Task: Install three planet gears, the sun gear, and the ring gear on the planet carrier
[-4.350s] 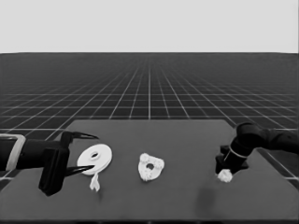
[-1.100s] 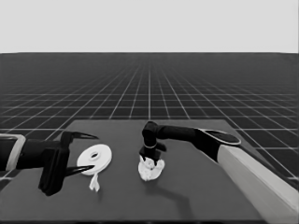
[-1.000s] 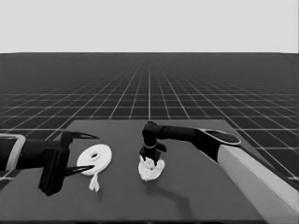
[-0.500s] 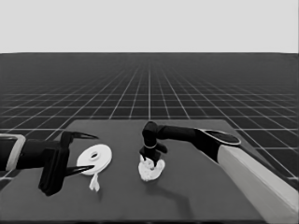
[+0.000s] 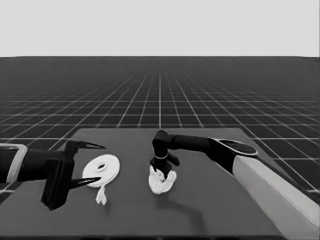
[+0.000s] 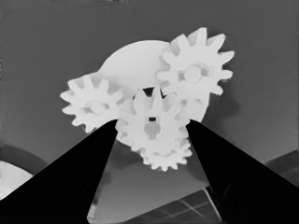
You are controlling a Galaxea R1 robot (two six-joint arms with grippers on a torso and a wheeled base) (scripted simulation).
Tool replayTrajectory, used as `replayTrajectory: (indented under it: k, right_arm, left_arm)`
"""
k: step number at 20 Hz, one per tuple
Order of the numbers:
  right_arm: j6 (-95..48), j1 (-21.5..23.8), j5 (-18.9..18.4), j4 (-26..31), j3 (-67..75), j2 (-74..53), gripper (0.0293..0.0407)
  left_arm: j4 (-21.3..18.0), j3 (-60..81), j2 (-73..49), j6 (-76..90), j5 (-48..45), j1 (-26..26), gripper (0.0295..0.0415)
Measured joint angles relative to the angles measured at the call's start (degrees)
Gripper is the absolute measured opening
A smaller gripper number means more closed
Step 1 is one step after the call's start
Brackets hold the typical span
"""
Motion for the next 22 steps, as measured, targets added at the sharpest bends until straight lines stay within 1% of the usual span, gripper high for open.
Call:
replayTrajectory:
  k: [22]
  right_arm:
    - [13.2, 0.0, 0.0, 0.0, 0.0, 0.01, 0.0309]
  left_arm:
    - [0.0, 0.0, 0.0, 0.0, 0.0, 0.0, 0.0385]
